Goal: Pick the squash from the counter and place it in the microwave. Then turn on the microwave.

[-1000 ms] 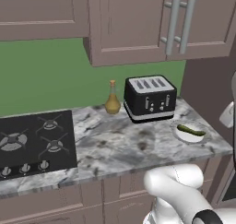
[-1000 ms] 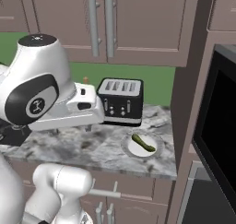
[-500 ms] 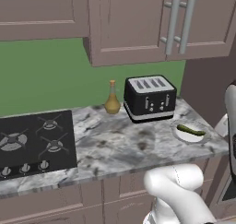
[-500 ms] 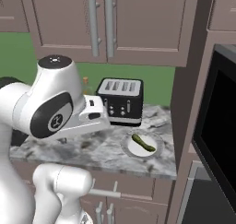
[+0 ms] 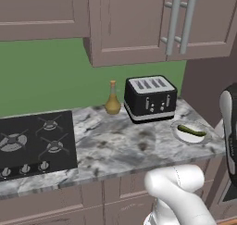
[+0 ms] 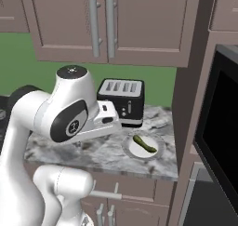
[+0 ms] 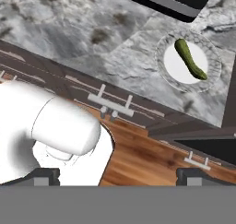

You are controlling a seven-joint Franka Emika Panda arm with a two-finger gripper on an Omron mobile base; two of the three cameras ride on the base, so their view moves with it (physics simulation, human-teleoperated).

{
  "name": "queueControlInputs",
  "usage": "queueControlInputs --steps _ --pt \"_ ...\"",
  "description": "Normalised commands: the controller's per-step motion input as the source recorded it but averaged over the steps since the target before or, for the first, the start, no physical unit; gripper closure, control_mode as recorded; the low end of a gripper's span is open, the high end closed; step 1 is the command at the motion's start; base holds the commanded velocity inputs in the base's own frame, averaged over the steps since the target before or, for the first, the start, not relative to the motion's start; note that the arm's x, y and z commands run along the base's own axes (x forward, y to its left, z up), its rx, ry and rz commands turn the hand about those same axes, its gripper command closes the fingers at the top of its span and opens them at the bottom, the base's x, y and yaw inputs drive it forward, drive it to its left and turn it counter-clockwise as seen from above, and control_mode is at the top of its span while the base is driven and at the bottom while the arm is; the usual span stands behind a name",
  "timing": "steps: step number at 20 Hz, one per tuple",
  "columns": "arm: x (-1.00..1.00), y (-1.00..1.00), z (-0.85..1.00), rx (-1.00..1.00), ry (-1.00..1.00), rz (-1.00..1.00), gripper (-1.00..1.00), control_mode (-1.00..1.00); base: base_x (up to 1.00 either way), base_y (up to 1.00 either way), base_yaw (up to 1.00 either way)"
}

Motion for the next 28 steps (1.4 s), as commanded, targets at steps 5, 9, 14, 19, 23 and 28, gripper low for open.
queueControlInputs --steps 5,9,14,19,23,28 --pt "0.35 -0.13 -0.19 0.00 0.00 0.03 -1.00 -1.00 0.00 0.00 0.00" --pt "0.34 -0.13 -0.23 0.00 0.00 0.04 -1.00 -1.00 0.00 0.00 0.00" --pt "0.48 -0.05 -0.32 0.00 0.00 0.03 -1.00 -1.00 0.00 0.00 0.00" --pt "0.47 -0.09 -0.30 0.00 0.00 0.03 -1.00 -1.00 0.00 0.00 0.00" --pt "0.42 -0.16 -0.27 0.00 0.00 0.04 -1.00 -1.00 0.00 0.00 0.00" --pt "0.39 -0.17 -0.29 0.00 0.00 0.04 -1.00 -1.00 0.00 0.00 0.00"
